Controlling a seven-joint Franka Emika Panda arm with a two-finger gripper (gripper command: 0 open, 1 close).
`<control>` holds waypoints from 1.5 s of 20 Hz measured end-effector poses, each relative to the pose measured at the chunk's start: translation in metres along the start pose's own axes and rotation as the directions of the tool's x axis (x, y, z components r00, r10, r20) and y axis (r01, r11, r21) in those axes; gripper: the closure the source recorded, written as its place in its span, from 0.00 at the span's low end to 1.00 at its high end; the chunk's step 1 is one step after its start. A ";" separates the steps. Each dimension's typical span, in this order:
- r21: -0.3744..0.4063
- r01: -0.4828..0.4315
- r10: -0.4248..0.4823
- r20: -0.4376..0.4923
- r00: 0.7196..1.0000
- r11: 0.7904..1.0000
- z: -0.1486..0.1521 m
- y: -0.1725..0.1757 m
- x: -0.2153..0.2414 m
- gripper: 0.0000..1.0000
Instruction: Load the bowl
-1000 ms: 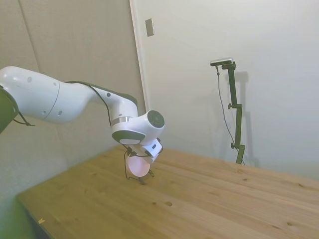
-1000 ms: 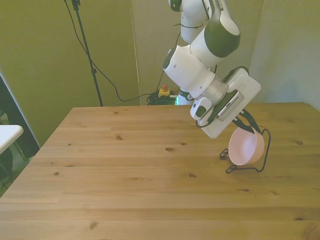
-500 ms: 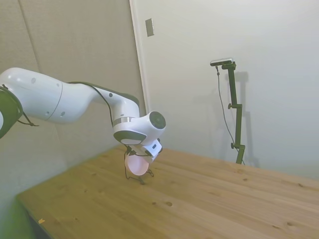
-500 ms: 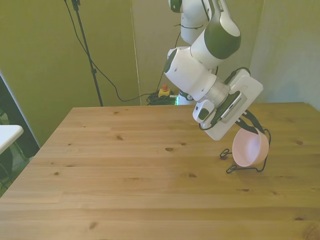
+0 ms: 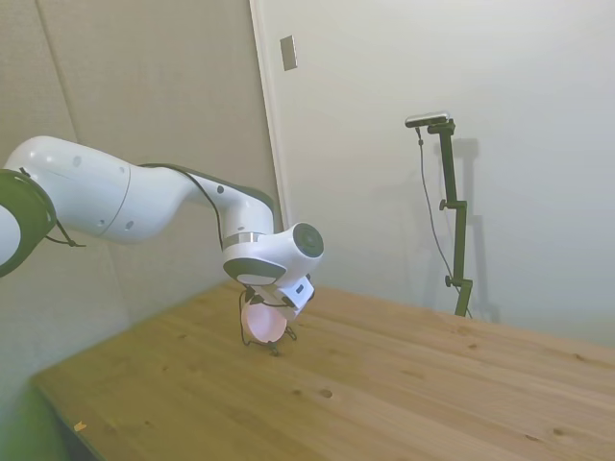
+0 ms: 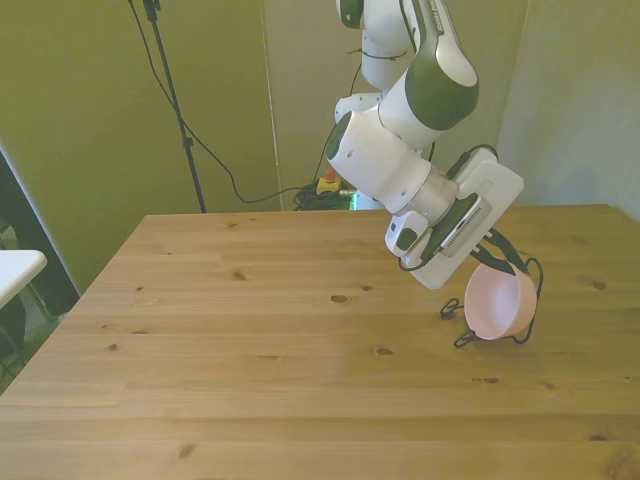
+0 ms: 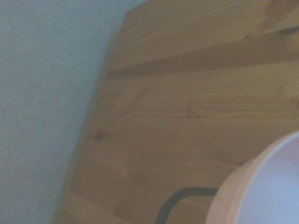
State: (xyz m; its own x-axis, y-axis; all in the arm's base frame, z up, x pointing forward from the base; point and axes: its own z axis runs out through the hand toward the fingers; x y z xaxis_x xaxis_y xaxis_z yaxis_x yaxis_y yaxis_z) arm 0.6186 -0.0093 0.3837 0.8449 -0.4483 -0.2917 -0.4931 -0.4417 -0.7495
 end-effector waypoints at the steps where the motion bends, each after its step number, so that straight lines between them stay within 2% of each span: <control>1: 0.000 0.000 0.000 0.000 1.000 1.000 0.000 0.000 0.000 0.00; 11: -0.005 -0.004 0.004 -0.011 1.000 1.000 -0.006 0.002 0.003 0.00; 16: -0.010 0.008 -0.009 -0.032 0.999 1.000 -0.021 -0.010 -0.004 0.00; 21: -0.117 -0.057 0.044 -0.109 0.993 0.992 -0.064 -0.025 -0.017 0.00; 23: -0.175 -0.113 0.081 -0.177 0.981 0.978 -0.085 -0.032 -0.026 0.00; 26: -0.251 -0.214 0.141 -0.278 0.950 0.944 -0.109 -0.041 -0.047 0.00; 30: -0.336 -0.350 0.201 -0.407 0.891 0.874 -0.125 -0.039 -0.073 0.00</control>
State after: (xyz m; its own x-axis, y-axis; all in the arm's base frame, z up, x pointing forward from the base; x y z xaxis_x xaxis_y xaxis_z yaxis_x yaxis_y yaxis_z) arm 0.5499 -0.0562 0.5083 0.5695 -0.8045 -0.1683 -0.7967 -0.4900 -0.3538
